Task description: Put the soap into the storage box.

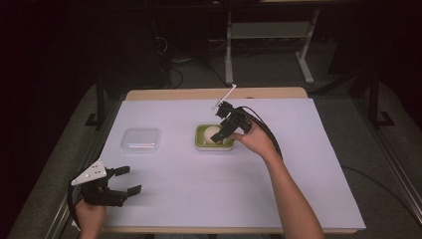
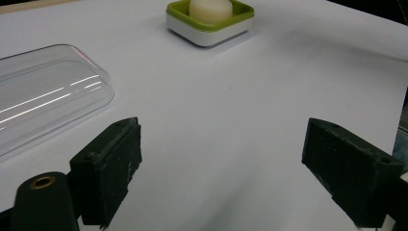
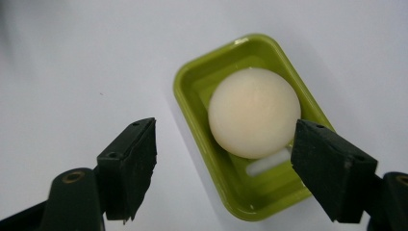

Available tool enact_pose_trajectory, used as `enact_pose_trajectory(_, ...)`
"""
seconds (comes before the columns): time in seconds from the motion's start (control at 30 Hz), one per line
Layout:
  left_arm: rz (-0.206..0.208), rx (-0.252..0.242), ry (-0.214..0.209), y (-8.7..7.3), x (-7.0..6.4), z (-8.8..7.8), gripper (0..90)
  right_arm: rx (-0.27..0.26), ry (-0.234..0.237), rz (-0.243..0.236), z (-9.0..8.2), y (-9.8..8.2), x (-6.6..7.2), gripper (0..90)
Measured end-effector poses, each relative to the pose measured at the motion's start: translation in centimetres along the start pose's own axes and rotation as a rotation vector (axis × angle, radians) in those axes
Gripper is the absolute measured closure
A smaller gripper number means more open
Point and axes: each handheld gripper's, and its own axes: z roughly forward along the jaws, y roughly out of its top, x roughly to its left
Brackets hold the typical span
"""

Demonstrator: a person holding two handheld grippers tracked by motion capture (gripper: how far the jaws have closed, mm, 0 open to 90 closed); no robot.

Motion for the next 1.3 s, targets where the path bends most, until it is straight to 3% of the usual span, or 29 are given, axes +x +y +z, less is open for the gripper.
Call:
enact_pose_trajectory(0.47, 0.011, 0.005, -0.002, 0.0, -0.1, 0.2, 13.2, -0.032, 0.006, -0.023, -1.6, -2.3, 1.5, 23.8)
enact_pose_trajectory(0.77, 0.011, 0.005, -0.002, 0.0, -0.1, 0.2, 13.2, -0.040, 0.005, 0.010, -2.5, -4.9, 1.9, 23.8)
enact_pose_trajectory(1.3, 0.008, 0.008, 0.000, 0.0, -0.2, 0.2, 13.2, -0.051, -0.020, 0.002, -3.9, -8.4, 3.2, 24.3)
